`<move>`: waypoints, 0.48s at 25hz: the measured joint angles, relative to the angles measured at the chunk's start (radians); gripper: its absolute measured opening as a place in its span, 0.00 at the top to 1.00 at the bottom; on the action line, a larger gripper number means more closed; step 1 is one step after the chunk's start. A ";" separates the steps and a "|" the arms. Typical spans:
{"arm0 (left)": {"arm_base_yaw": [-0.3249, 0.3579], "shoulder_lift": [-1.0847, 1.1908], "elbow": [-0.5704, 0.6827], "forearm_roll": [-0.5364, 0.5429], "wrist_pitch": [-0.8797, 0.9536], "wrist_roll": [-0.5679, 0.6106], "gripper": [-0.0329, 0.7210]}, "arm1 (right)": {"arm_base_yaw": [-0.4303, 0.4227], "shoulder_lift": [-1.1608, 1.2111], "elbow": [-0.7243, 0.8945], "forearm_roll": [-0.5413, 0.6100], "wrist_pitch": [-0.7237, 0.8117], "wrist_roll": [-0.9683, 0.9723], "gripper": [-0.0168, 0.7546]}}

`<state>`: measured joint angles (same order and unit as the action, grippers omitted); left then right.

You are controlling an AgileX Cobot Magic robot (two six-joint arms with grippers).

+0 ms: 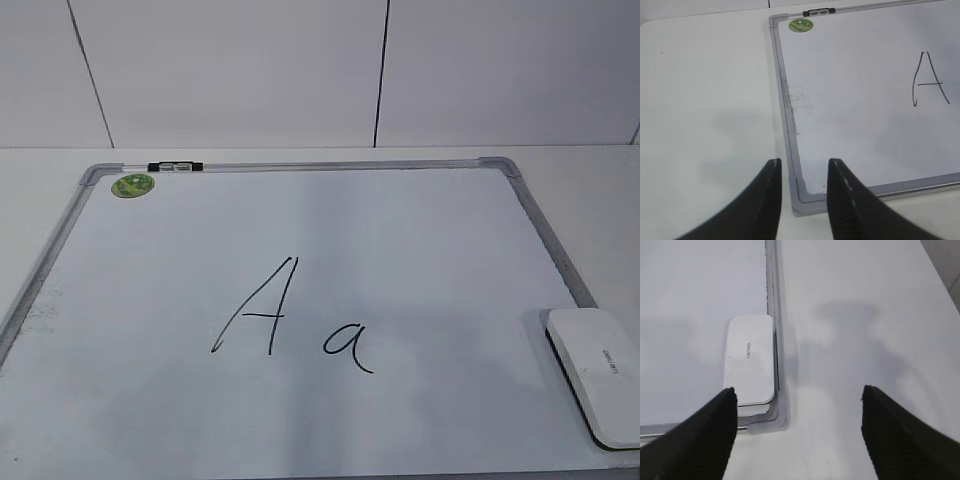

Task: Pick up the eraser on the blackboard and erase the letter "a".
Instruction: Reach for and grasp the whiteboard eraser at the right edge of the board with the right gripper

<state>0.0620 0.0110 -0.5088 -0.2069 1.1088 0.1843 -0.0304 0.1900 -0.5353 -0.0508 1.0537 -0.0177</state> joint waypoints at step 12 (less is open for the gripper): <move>0.000 0.000 0.000 0.000 0.000 0.000 0.65 | 0.035 0.457 -0.169 0.075 -0.053 -0.002 0.22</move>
<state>0.0620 0.0110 -0.5088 -0.2069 1.1088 0.1843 0.0046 0.6465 -0.7040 0.0241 1.0011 -0.0195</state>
